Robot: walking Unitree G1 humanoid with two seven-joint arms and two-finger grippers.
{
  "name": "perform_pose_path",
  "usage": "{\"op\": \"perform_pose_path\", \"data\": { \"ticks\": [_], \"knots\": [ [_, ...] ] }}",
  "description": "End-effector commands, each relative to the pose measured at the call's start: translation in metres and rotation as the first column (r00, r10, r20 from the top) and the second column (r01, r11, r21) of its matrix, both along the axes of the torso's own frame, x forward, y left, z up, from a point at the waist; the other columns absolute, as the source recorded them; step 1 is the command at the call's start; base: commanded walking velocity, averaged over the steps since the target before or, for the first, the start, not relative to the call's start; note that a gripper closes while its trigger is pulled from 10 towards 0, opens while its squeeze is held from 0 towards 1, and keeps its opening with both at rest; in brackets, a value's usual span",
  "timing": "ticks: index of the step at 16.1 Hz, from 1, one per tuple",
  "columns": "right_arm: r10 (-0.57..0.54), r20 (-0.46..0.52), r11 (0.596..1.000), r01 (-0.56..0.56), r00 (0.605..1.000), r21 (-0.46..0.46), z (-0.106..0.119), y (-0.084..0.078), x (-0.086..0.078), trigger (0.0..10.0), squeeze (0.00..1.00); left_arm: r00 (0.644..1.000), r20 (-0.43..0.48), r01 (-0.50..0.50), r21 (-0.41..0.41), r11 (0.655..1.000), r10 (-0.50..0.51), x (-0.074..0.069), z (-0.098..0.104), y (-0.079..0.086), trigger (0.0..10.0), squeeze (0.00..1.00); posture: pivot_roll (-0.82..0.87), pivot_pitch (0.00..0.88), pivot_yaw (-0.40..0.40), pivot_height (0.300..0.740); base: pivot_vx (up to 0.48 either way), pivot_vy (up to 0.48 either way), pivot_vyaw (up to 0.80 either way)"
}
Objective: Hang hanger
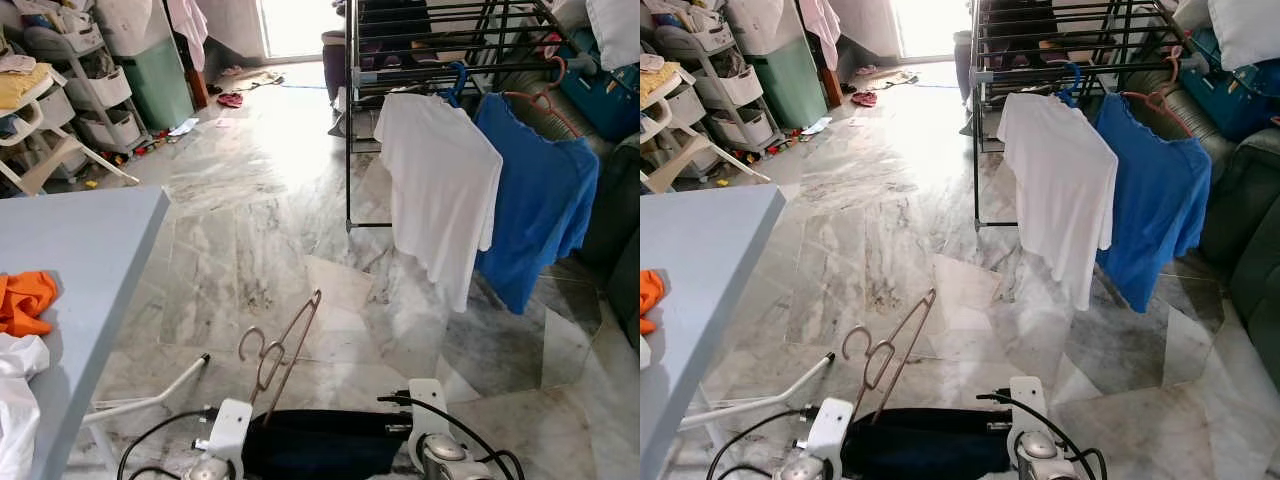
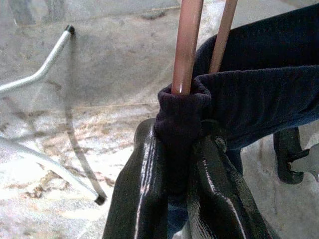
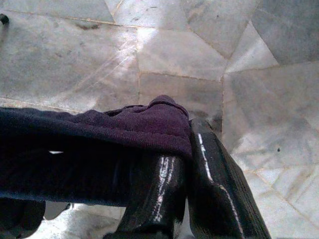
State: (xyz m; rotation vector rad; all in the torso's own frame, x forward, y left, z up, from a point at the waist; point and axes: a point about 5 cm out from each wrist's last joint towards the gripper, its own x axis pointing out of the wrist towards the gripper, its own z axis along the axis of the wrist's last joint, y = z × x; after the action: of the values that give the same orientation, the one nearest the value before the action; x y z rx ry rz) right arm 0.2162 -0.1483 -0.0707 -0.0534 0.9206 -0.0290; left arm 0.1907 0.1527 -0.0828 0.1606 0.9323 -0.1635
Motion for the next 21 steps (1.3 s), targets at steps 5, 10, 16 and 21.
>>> {"op": "perform_pose_path", "data": {
  "ticks": [5, 10, 16, 21],
  "knots": [
    [-0.038, 0.033, 0.998, 0.04, 0.999, -0.046, 0.006, -0.029, 0.006, 10.0, 0.0, 0.998, 0.024, -0.057, 0.036, 0.998, 0.056, 0.014, 0.008, 0.023, 10.0, 0.0, -0.15, 0.0, 0.119, 0.74, 0.0, -0.05, 0.0],
    [0.032, 0.044, 0.999, -0.031, 0.999, -0.027, 0.007, -0.016, 0.009, 10.0, 0.0, 0.997, 0.011, -0.073, 0.004, 0.997, 0.072, 0.01, 0.006, 0.016, 10.0, 0.0, -0.15, 0.0, 0.107, 0.74, 0.0, -0.349, 0.32],
    [0.068, 0.056, 0.998, -0.068, 0.996, 0.009, 0.009, -0.012, 0.013, 10.0, 0.0, 0.997, 0.023, -0.072, 0.012, 0.997, 0.071, 0.014, 0.008, 0.015, 10.0, 0.0, -0.15, 0.0, 0.097, 0.74, 0.0, -0.452, 0.8],
    [0.102, 0.072, 0.994, -0.105, 0.992, 0.031, 0.012, -0.004, 0.018, 10.0, 0.0, 0.995, 0.025, -0.1, 0.014, 0.995, 0.1, 0.012, 0.007, 0.016, 10.0, 0.0, -0.13, 0.0, 0.082, 0.74, 0.0, -0.175, 0.72]
  ]
}}
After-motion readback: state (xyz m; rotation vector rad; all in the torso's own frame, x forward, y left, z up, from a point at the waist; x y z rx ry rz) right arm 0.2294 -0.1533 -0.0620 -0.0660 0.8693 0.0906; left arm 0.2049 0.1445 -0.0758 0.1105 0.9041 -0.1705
